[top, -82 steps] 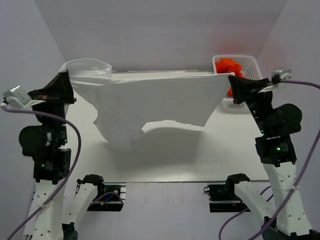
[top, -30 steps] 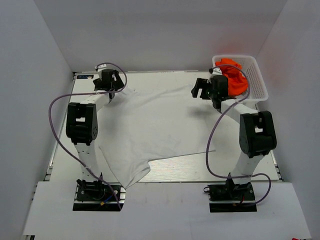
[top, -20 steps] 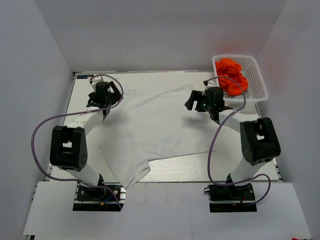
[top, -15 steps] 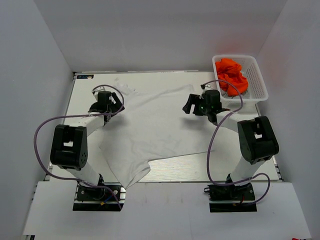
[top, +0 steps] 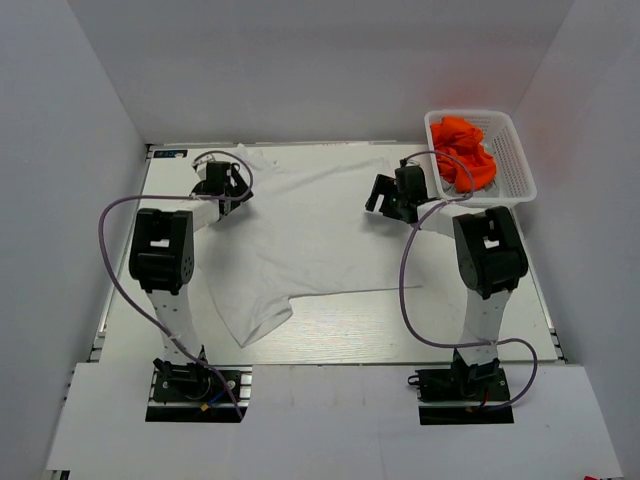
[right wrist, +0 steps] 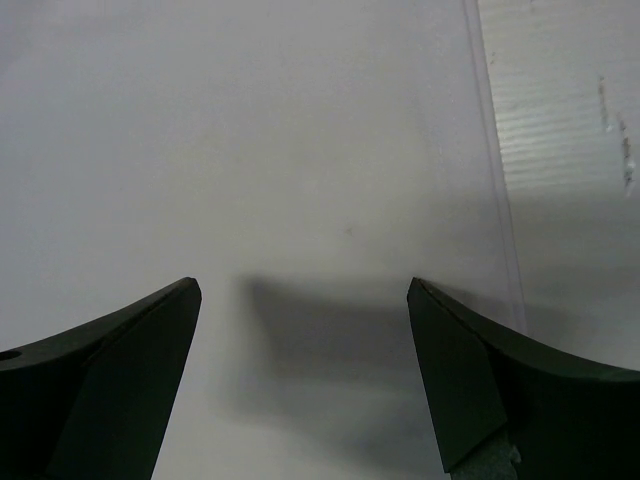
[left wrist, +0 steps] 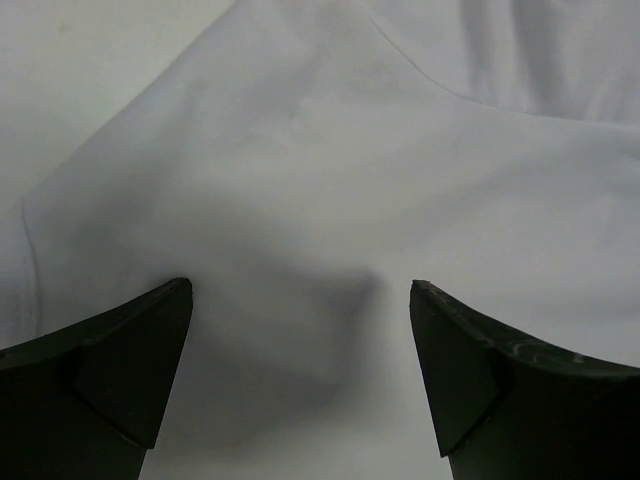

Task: Fold and stack the t-shirts
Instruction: Flatten out the tshirt, then grap the side of the flattened tshirt closest away from the robot with both arms

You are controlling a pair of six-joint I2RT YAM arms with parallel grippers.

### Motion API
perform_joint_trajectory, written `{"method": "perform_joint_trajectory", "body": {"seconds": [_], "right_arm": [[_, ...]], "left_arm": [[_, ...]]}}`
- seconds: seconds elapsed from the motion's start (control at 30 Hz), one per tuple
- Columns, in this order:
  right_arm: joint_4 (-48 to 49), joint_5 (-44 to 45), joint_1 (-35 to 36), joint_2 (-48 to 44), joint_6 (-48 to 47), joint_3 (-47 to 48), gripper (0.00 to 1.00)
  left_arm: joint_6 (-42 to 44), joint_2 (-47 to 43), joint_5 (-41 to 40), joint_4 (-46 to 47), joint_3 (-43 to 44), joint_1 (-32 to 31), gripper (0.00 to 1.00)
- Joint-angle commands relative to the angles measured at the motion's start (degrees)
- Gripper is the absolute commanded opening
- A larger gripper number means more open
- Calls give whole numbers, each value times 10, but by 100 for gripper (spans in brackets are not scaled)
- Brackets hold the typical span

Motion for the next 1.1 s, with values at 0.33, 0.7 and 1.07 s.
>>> {"method": "perform_joint_trajectory", "body": {"seconds": [0.33,0.7,1.07], "right_arm": [[-48,1,3,19,-110,97,90],[46,1,12,-226,-65,-118,90],[69,9,10,-256,-31,-157,90]], "left_arm": [[55,134,89,-94,282,2,100],[-64,-210,61,-305,-1,-10,100],[-168,-586,197,-350,-383,-16,100]]}}
